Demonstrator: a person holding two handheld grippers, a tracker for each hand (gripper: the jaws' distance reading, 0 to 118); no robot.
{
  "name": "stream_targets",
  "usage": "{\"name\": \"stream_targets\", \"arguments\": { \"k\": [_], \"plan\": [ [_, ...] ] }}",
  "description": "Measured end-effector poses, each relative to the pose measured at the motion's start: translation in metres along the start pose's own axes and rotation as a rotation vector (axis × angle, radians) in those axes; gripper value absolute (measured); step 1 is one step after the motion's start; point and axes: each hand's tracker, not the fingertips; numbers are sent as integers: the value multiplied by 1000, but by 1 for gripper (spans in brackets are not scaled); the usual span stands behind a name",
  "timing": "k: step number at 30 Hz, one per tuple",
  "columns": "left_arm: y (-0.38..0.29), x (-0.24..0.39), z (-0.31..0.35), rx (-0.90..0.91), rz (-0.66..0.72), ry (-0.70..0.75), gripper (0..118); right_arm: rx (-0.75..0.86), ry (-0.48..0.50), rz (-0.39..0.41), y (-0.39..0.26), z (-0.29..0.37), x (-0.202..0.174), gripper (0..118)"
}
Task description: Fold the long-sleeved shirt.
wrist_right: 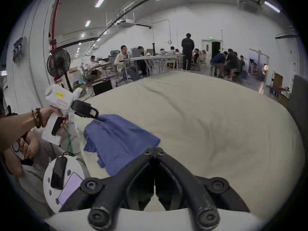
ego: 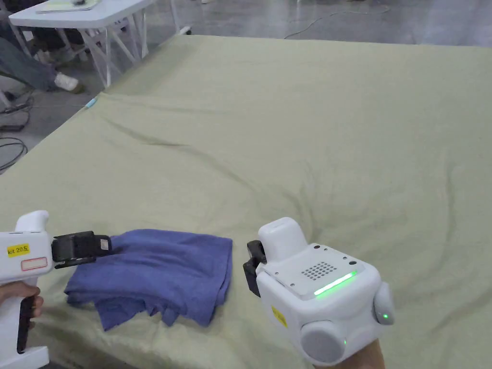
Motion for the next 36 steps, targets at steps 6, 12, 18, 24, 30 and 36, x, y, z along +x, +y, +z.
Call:
{"name": "stream_targets", "arguments": {
  "k": [6, 12, 18, 24, 30, 36],
  "plan": [
    [6, 44, 16, 76, -29, -21, 118, 20, -19, -17, 7, 12, 17, 0],
    [9, 170, 38, 305, -225, -1, 19, 143, -166, -64, 23, 69, 70, 0],
    [-22, 352, 56, 524, -355, -65, 0, 340, -420, -88, 34, 171, 137, 0],
    [-47, 478, 37, 765, -365, -117, 0, 446, -615, -89, 23, 252, 201, 0],
    [-100, 516, 23, 790, -350, -129, 0, 508, -808, -24, -28, 290, 239, 0],
    [-160, 516, 20, 821, -457, -88, 0, 531, -844, -90, -80, 310, 241, 0]
  ]
}}
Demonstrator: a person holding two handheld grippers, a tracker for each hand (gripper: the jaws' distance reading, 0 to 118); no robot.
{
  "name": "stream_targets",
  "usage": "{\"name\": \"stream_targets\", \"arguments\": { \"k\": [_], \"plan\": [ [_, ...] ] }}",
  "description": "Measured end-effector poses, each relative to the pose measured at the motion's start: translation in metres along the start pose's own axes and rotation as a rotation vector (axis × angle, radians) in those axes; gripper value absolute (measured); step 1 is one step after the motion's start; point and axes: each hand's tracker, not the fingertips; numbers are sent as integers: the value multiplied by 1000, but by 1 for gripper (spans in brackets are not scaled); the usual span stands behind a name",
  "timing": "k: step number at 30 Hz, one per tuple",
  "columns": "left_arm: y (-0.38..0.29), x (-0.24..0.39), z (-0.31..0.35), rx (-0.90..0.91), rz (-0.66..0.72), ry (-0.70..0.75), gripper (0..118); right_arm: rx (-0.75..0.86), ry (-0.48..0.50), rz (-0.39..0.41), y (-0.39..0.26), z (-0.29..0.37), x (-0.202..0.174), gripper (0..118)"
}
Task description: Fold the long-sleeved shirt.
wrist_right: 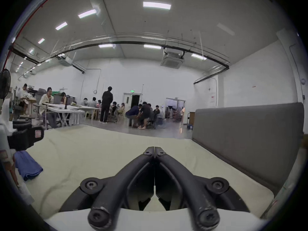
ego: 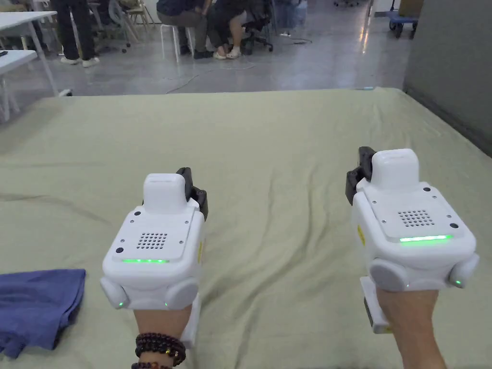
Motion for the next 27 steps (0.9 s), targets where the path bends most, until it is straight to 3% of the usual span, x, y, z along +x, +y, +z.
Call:
{"name": "stream_targets", "arguments": {
  "k": [6, 8, 13, 18, 23, 25, 27],
  "plan": [
    [-18, 0, 33, -29, -16, 1, 0, -80, -44, -5, -19, 22, -8, 0],
    [-22, 0, 37, -26, -5, -12, 0, -81, -18, -21, -24, 32, -9, 0],
    [-28, -4, 34, -89, -9, -18, 0, -80, -2, 58, -27, 34, -13, 0],
    [-31, -9, 33, -94, 11, -5, 0, -118, -15, 8, -27, 29, -8, 0],
    [-32, -9, 34, -96, 8, -2, 1, -130, -22, 23, -30, 27, -7, 0],
    [-32, -9, 32, -97, 7, 3, 6, -146, -22, 12, -31, 25, -5, 0],
    [-32, -9, 32, -96, 1, 2, 24, -149, -23, 9, -31, 25, -4, 0]
  ]
}}
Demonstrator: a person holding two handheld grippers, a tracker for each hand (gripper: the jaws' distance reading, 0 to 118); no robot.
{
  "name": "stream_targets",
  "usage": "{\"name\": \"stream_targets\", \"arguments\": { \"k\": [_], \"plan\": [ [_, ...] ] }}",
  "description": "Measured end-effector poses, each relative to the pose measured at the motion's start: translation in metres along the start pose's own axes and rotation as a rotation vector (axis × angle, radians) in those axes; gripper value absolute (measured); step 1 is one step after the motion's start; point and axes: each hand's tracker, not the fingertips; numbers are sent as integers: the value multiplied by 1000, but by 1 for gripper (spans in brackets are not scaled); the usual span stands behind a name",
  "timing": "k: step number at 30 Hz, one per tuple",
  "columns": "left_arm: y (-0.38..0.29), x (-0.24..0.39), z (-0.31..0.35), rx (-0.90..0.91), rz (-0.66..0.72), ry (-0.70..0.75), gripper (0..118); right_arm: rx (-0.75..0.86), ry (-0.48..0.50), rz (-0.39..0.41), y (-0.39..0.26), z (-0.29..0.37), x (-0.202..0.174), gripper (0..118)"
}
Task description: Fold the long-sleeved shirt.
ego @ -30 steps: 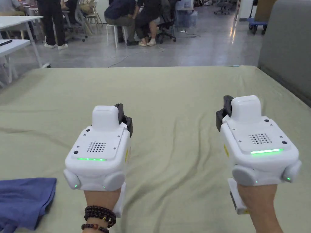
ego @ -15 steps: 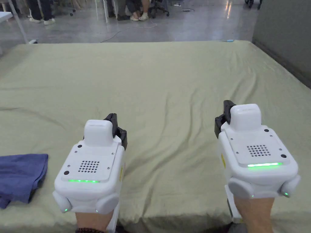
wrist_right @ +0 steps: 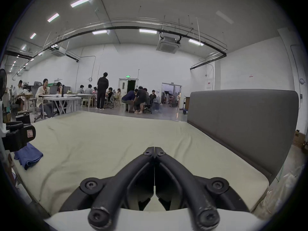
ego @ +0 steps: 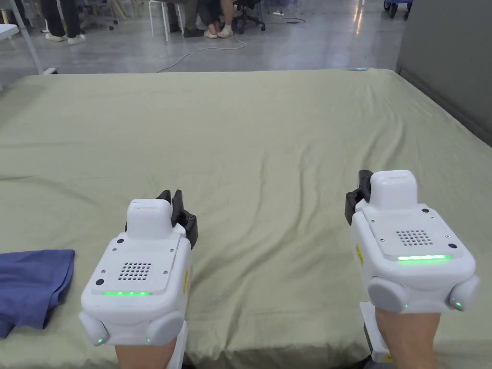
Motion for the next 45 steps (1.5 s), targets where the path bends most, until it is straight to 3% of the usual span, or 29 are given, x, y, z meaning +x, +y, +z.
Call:
{"name": "stream_targets", "arguments": {
  "k": [1, 2, 3, 4, 5, 6, 10, 16, 45],
  "plan": [
    [1, 1, -1, 3, -14, 11, 47, -1, 3, 3, 0, -1, 0, 10],
    [2, 2, -2, 4, -15, 18, 79, -3, 13, 9, 0, -1, 2, 33],
    [3, 2, -3, 5, -10, 28, 113, -10, 23, 13, 0, -2, 3, 69],
    [4, 2, -3, 1, -3, 41, 117, -27, 39, 16, 0, -6, 3, 113],
    [-1, 0, 1, -84, 10, 43, 118, -42, 34, 19, 0, -8, 2, 118],
    [6, -2, 2, 49, 3, 21, 118, -43, 42, 11, -2, -6, 0, 118],
    [2, -2, 2, 38, -36, 32, 118, 0, 52, -22, -7, -8, 5, 118],
    [-1, -3, 0, 63, -21, 31, 118, 2, 27, 11, -6, -3, 3, 118],
    [0, -3, -2, 57, -46, 39, 118, 28, 32, 22, 2, -1, 7, 118]
  ]
}}
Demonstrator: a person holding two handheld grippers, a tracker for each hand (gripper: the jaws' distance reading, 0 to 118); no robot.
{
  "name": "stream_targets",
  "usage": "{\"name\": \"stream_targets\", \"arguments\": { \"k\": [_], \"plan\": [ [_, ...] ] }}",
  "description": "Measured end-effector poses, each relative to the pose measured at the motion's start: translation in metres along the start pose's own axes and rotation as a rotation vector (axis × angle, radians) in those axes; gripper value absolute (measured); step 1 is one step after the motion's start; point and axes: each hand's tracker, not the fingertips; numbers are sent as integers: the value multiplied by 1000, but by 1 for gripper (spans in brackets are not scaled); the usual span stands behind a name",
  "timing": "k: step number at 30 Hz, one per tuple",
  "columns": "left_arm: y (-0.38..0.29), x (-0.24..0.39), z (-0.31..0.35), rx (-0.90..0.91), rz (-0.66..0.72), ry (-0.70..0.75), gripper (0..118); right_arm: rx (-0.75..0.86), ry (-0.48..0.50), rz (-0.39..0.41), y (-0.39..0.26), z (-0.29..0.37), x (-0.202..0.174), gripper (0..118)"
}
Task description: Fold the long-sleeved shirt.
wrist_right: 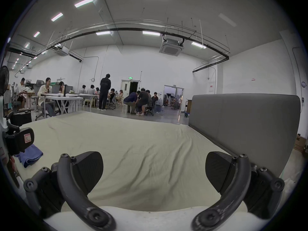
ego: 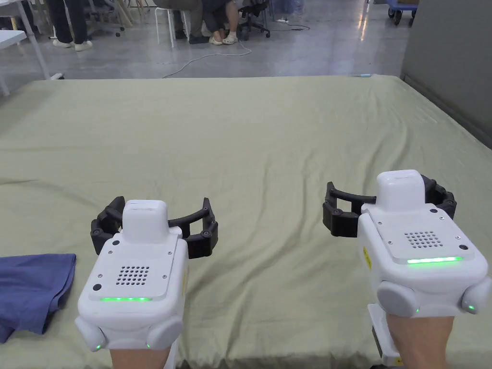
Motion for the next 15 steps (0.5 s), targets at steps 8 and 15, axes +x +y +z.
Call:
{"name": "stream_targets", "arguments": {
  "k": [8, 15],
  "plan": [
    [-1, 2, 1, -2, -18, -17, 118, 0, 0, -9, -3, 0, -1, 118],
    [4, 6, 7, 11, -11, -18, 118, 4, 1, -23, -2, 1, -1, 118]
  ]
}}
